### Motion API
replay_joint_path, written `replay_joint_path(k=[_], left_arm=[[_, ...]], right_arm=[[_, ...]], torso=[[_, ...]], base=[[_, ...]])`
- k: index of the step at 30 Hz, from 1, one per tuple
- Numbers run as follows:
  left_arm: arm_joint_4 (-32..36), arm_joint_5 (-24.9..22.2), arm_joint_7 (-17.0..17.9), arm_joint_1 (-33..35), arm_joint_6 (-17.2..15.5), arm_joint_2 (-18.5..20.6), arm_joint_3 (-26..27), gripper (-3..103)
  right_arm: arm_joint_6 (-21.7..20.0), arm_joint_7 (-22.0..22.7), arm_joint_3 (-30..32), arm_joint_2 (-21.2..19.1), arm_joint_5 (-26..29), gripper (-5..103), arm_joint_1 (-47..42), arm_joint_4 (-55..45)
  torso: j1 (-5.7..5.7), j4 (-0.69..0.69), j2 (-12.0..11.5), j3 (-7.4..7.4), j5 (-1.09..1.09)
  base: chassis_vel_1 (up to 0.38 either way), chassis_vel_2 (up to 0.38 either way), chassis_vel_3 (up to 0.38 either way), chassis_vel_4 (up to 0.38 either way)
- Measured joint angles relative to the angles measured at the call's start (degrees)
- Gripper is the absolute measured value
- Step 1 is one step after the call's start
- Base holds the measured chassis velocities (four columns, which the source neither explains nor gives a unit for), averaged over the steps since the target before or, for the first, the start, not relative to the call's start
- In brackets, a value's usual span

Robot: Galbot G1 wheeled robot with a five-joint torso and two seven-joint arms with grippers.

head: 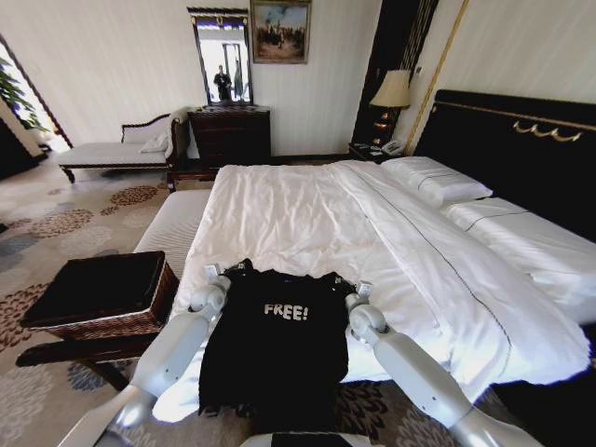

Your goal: Fold the clothes on the bed and place them into the basket.

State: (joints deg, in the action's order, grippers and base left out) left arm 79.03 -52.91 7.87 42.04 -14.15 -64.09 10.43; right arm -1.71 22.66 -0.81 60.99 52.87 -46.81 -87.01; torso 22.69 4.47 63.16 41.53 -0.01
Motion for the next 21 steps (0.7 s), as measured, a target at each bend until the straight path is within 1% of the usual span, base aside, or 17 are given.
replay_joint_path(k=[5, 9, 12, 15, 18, 21], left_arm=[[-3.1, -0.2, -0.8, 0.6, 0.8, -0.7, 4.0, 0], [-4.3, -0.5, -1.3, 1.5, 1.0, -1.3, 6.4, 0], [-5.0, -0.5, -1.7, 2.3, 1.4, -1.3, 6.5, 0], [-6.2, 0.5, -2.1, 2.6, 1.9, -1.6, 5.6, 0], [-8.4, 1.6, -2.5, 1.9, 2.3, -3.2, 4.6, 0], [-9.5, 2.2, -2.5, 1.3, 2.3, -4.2, 4.2, 0]], right_arm=[[1.7, -0.4, 0.2, 1.3, -0.6, 0, 1.6, 2.9], [2.0, -0.5, 0.0, 1.8, -1.4, 0, 2.1, 3.9], [2.0, -0.5, -0.7, 1.9, -1.7, 0, 2.5, 4.5], [2.0, -0.5, -1.9, 2.6, -2.6, 0, 3.4, 6.1], [2.6, -0.7, -3.5, 5.0, -4.4, 0, 5.1, 9.3], [2.8, -0.7, -3.9, 6.1, -4.8, 0, 5.7, 10.6]], torso=[[0.01, -0.02, 0.0, 0.01, -0.01], [0.01, 0.01, 0.0, 0.00, 0.00], [0.00, 0.00, 0.0, 0.00, 0.00], [0.00, -0.01, 0.0, 0.00, 0.00], [0.01, -0.02, 0.0, 0.01, 0.01], [0.01, 0.00, 0.0, 0.00, 0.01]], base=[[0.000, 0.000, 0.000, 0.000], [0.000, 0.000, 0.000, 0.000], [0.000, 0.000, 0.000, 0.000], [0.000, 0.000, 0.000, 0.000], [0.000, 0.000, 0.000, 0.000], [0.000, 0.000, 0.000, 0.000]])
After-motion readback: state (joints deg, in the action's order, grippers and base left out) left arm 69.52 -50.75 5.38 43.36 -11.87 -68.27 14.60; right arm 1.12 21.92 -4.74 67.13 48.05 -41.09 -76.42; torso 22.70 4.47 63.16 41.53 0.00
